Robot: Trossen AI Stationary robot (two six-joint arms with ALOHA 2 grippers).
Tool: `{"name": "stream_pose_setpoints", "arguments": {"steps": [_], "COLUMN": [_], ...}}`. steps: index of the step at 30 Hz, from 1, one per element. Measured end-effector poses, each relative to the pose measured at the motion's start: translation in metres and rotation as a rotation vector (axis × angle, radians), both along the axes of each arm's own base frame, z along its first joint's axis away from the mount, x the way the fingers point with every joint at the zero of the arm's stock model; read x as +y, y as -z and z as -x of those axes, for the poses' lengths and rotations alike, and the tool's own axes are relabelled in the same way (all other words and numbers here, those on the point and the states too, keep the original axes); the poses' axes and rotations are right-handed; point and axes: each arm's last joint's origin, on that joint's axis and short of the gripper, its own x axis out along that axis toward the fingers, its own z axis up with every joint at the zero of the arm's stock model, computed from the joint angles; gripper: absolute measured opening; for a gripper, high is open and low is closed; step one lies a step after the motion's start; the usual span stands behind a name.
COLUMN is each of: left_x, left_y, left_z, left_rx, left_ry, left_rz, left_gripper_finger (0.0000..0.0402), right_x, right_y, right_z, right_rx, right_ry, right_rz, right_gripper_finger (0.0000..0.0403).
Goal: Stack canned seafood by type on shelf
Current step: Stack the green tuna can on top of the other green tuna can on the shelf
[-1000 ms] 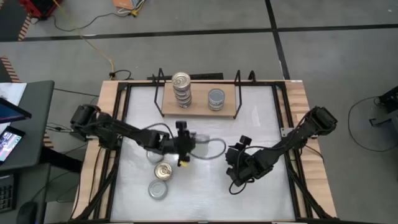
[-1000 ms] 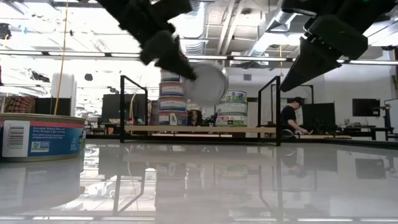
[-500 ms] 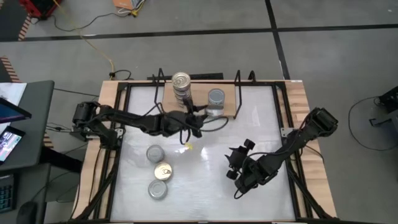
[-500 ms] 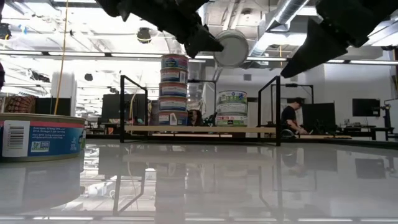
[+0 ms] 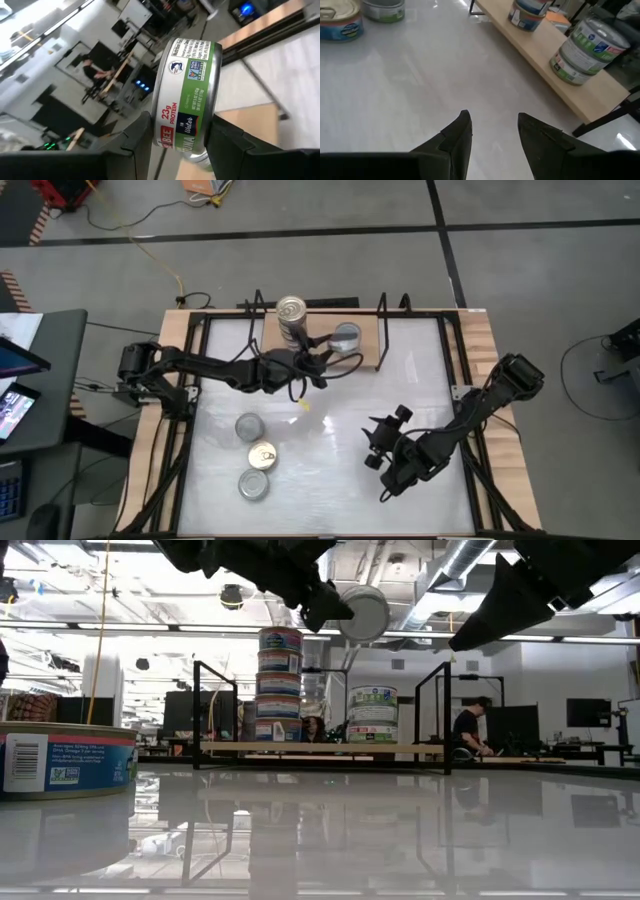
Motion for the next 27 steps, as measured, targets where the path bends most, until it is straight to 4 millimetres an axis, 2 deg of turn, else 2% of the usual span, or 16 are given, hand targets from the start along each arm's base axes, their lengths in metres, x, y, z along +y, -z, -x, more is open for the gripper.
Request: {"name": "stream_pose_setpoints", "arguments": {"steps": [6, 13, 18, 23, 27], "left_x": [0.0, 0.015, 0.028, 0.031, 0.036], "left_y": [-0.003, -0.021, -0.006, 0.018, 0.036], "left_z": [-0.002, -0.037, -0.058, -0.072, -0.082], "left_rx": [0.006, 0.053, 0.159, 0.263, 0.356], "left_ry": [0.001, -0.056, -0.109, -0.161, -0.205], "left_rz": [-0.009, -0.073, -0.057, -0.119, -0.17], "left_gripper_finger": [0.0148, 0.0148, 0.0148, 0.0148, 0.0148], "right_x": [-0.008, -0.019, -0.022, -0.02, -0.019], "right_y": [-0.001, -0.006, -0.019, -0.031, -0.034], "right_z": [-0.004, -0.005, 0.018, 0.044, 0.052], "right_rx": [-0.003, 0.046, 0.055, 0.008, -0.048], "right_ry": [0.032, 0.035, 0.055, 0.076, 0.084], "right_rz": [0.043, 0.095, 0.085, 0.093, 0.117], "right_gripper_finger": [0.0195, 0.0195, 0.0195, 0.0195, 0.0195]}}
